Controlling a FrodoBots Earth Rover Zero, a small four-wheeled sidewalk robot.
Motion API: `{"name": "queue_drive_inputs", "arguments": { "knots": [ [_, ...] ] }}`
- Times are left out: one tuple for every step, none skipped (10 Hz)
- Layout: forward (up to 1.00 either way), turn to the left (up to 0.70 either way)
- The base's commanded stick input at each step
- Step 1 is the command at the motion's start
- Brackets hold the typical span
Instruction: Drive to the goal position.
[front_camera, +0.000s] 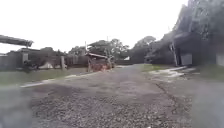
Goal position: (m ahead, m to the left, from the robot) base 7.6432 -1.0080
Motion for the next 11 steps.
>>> {"name": "queue_drive_inputs", "arguments": {
  "knots": [
    [0.70, 0.00],
    [0.70, 0.00],
    [0.70, 0.00],
    [0.70, 0.00],
    [0.70, 0.00],
    [0.70, 0.00],
    [0.70, 0.00],
    [0.70, 0.00],
    [0.70, -0.35],
    [0.70, -0.35],
    [0.70, -0.35]
  ]
}}
